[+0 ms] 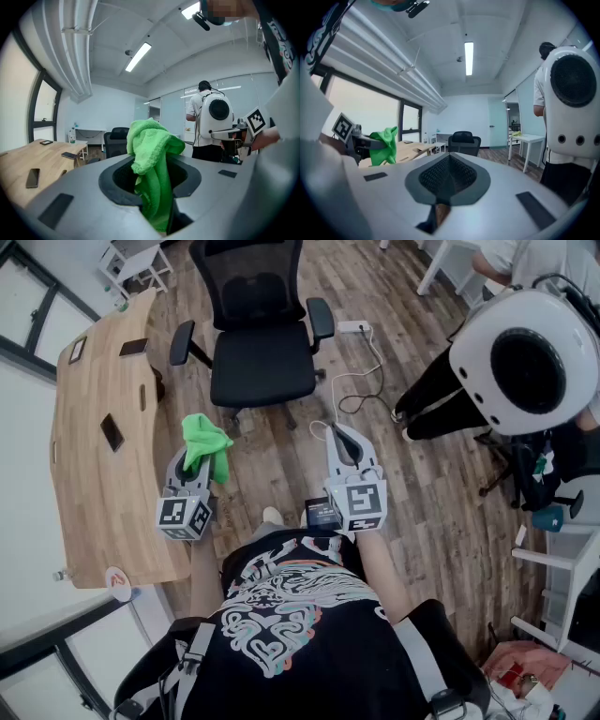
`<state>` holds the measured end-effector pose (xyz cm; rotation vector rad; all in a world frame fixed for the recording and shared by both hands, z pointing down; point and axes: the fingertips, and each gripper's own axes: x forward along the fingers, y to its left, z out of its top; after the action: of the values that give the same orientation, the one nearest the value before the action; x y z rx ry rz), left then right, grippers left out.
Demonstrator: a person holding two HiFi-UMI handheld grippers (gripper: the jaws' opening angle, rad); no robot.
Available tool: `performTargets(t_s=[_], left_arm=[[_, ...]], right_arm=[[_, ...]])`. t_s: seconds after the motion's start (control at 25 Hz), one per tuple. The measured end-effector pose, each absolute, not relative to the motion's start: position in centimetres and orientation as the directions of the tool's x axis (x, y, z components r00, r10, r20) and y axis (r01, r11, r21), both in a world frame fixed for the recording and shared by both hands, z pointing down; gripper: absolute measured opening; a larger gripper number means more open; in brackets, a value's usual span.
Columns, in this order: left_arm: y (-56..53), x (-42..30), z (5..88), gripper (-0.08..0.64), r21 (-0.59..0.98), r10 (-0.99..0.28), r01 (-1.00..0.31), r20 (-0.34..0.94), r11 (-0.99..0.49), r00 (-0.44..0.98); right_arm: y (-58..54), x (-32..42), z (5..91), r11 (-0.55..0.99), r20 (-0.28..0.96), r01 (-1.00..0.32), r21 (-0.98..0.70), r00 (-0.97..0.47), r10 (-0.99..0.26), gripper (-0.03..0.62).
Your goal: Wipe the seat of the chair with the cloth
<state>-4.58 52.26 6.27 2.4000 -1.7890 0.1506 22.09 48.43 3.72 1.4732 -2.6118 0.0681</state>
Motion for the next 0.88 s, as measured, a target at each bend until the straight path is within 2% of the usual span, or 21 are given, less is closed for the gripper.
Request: performTargets(t_s=[0.44,0.6,0.72,0.88], left_arm=[[52.8,-2.4,6.8,0.126,0.019,-0.937,-0.955,0.187,-0.297,0.295],[52.3,-1.7,6.6,0.126,0.009,-0.935,-0.952,0.184,-0.307,0.303],[52.1,-2.0,6.9,0.126,0.016,-0.936,-0.954,0.189,-0.299,0.297],[51.3,-2.1,6.9,0.126,0.02,-0.937,-0.954,0.186,-0.298,0.296]], right_arm=[[48.7,23.0,5.2,0.535,0.164,-0.84,-0.086,-0.542,-0.825,0.0],[50.0,21.5,3.7,0.663,0.108,-0.72,-0.205,-0.69,-0.716,0.0],[49.8,20.5,2.6,0.695,0.079,-0.692,-0.198,-0.718,-0.692,0.0],[48.2,20.0,4.1,0.682,0.127,-0.712,-0.168,-0.702,-0.701,0.0]])
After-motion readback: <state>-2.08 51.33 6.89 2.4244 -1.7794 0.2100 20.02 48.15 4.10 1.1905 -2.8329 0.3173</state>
